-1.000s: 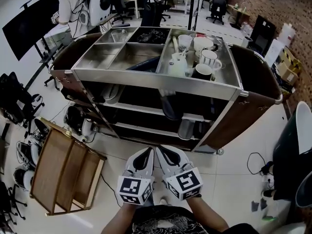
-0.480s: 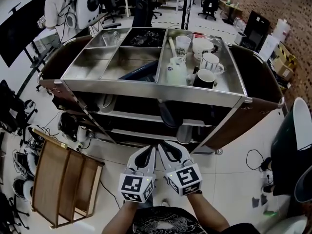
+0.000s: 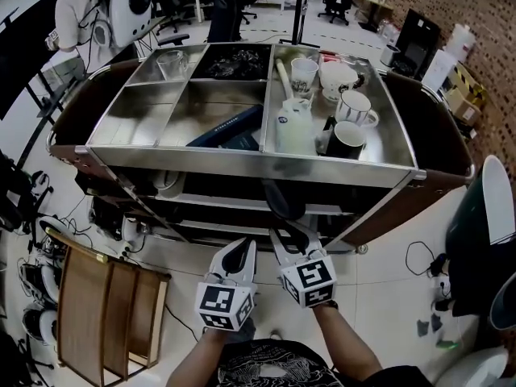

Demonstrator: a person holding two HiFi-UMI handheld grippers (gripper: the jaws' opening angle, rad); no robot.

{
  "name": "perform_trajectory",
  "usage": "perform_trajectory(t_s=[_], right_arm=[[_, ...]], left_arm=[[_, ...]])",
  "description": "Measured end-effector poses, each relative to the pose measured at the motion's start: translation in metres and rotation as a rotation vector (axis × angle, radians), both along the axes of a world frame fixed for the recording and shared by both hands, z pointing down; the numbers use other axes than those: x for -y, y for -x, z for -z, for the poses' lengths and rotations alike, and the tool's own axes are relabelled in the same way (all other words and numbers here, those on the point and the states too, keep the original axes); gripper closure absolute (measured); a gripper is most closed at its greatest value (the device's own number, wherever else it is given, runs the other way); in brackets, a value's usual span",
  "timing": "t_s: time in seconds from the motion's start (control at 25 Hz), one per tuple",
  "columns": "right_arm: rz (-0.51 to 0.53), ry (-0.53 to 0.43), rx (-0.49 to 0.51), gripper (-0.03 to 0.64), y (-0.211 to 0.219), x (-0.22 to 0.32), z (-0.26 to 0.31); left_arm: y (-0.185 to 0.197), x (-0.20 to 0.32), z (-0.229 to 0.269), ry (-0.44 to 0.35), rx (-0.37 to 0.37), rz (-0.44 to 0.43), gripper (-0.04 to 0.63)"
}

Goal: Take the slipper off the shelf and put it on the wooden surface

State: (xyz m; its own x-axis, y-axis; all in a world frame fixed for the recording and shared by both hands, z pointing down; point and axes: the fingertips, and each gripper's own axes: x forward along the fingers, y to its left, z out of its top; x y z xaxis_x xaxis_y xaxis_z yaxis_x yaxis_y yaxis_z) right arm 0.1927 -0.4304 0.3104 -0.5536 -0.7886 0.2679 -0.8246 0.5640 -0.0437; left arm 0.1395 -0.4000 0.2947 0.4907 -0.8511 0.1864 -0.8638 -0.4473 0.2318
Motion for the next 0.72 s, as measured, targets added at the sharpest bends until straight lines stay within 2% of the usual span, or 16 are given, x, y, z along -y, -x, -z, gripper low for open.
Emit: perform_trajectory(t_s=[0.36,0.48,0.72], right_arm=[[-0.076,0.049,-0.065,0.529,-0.015,0.045,-0.03],[-0.1,0.076,-0.094,0.491,-0.021,0.06,-0.042],[-0.141,0.111,-0.147,0.471,-0.03,0.09,-0.064]], left_arm=[[0.004,0.021,-0.007,0.022,0.001,-0.042,0.591],[0.01,0.023,-0.007,0.024,0.005,-0.045,0.591],[0.032,0.027,-0.009,0.026,0.021,-0.028,0.591]])
